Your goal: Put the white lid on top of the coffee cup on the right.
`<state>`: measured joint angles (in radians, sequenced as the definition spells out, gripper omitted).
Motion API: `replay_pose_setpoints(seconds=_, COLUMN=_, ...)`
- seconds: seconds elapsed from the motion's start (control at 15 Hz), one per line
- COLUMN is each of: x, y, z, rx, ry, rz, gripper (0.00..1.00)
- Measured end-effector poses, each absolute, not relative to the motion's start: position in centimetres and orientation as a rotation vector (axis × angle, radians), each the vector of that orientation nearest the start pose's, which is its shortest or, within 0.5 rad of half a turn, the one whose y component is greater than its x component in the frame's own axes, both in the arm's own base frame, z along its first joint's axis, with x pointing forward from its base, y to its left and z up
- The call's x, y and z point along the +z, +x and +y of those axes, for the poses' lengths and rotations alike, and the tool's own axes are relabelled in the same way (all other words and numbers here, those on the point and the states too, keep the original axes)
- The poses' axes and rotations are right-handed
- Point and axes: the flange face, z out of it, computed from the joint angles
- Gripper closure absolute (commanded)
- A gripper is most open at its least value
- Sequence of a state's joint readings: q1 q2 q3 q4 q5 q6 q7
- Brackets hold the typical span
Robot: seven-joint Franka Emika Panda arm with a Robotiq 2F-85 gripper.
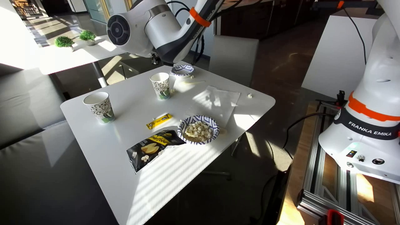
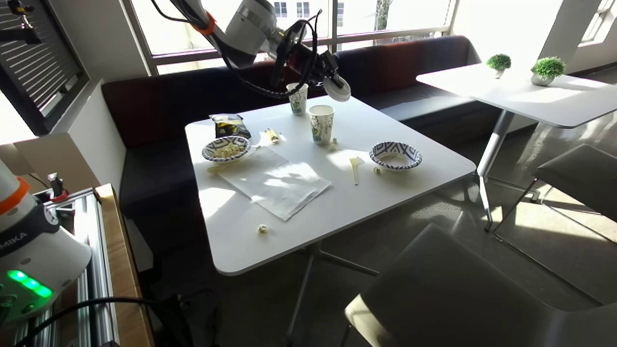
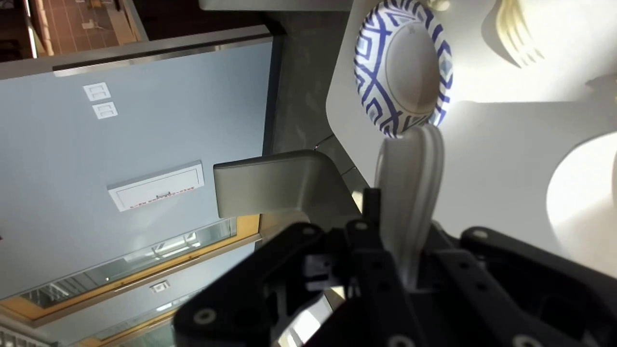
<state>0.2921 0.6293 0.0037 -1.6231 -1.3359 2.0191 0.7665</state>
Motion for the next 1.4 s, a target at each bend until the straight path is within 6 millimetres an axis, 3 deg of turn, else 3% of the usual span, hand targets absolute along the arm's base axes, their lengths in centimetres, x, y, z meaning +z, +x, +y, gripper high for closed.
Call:
replay_pose_setpoints(seconds=0.27, x=24.3, y=69.1, z=17.6, rx=0.482, ry=2.057, rz=0.345, gripper=0.97)
replay_pose_setpoints(seconds=0.6, x=23.2, y=69.8, z=19.2, rx=0.487, ry=2.088, rz=0.341, gripper=0.96)
replay_pose_setpoints(seconds=1.4, x=23.6, y=68.7, z=20.6, rx=0.305, ry=2.095, rz=0.303, gripper=0.97)
